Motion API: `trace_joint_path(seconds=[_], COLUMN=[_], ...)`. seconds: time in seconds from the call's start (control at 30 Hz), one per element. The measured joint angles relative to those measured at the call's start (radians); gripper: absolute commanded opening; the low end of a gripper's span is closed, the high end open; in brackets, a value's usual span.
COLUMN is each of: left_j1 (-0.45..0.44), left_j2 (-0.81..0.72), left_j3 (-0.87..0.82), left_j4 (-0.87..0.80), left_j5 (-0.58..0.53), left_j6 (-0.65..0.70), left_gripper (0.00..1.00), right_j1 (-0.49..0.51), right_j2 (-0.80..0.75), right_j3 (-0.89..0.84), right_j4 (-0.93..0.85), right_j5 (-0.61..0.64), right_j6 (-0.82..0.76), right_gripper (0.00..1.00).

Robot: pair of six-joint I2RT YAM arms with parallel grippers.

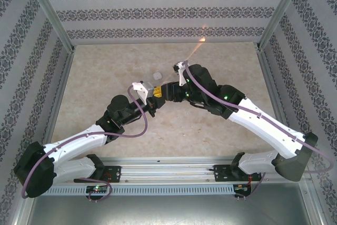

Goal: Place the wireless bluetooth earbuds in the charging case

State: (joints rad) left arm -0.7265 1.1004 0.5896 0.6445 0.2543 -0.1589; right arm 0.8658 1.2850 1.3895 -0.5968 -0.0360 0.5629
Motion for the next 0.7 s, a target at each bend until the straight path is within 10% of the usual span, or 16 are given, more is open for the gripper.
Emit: trace_joint_path(seconds=[0.7], left_j1=[0.000], left_j2=[0.000], left_j3=[0.008], left_j4=[0.003], left_j5=[0.001], left_j6=[-0.008], left_gripper=[0.00], right_j1=[-0.040], right_j2=[0.037], right_j3=[0.084], right_j4=[-0.068], right_j5=[-0.153], right_j6=[0.055], right_gripper=[0.56])
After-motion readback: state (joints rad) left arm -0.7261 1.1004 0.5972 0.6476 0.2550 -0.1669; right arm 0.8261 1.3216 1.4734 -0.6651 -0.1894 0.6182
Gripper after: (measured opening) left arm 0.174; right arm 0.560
